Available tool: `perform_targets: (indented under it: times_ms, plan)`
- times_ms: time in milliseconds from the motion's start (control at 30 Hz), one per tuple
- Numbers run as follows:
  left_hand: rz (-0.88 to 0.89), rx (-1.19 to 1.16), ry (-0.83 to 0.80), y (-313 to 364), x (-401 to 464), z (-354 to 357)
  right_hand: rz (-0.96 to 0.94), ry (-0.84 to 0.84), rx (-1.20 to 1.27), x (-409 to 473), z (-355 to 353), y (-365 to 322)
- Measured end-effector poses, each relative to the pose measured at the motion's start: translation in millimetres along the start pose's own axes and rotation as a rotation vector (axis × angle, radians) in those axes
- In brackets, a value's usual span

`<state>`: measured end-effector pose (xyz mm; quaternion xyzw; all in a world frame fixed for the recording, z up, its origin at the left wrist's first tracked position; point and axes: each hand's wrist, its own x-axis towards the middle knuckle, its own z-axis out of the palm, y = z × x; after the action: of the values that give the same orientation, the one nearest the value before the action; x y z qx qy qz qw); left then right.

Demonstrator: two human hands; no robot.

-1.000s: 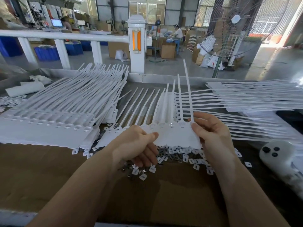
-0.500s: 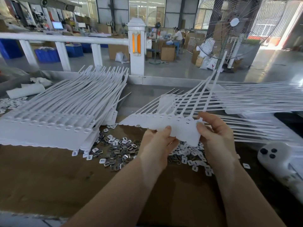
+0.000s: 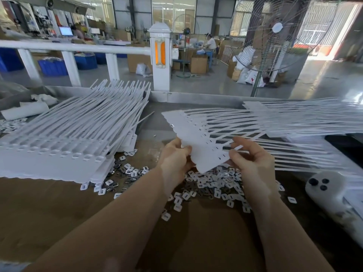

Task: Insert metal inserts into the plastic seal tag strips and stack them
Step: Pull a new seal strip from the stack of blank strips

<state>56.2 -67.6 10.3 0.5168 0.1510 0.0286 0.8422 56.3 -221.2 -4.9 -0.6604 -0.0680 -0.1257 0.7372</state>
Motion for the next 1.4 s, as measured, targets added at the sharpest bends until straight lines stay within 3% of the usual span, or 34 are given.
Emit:
perform_targets:
  times_ms: [133,267,500,767,1133,1300,1400]
  plan:
    - [-0.026,0.043,0.054,-2,10,4,-0.011,0.040,-0.147,2,1,4]
    - [-0.081,0.071,0.000,1,13,5,-0.047,0.090,-0.218,4,3,7]
    - [0.021,0.090,0.002,5,23,-4,-0.149,0.049,-0.345,5,9,8]
    - [0.006,0.127,0.029,13,38,-11,-0.273,-0.005,-0.518,5,12,11]
    - [0.097,0.436,0.269,8,60,-27,-0.309,-0.174,-0.774,5,13,19]
    - [0.134,0.545,0.278,7,61,-27,-0.320,-0.193,-0.794,6,14,21]
    - [0.196,0.780,0.244,10,53,-28,-0.360,-0.195,-0.801,5,15,20]
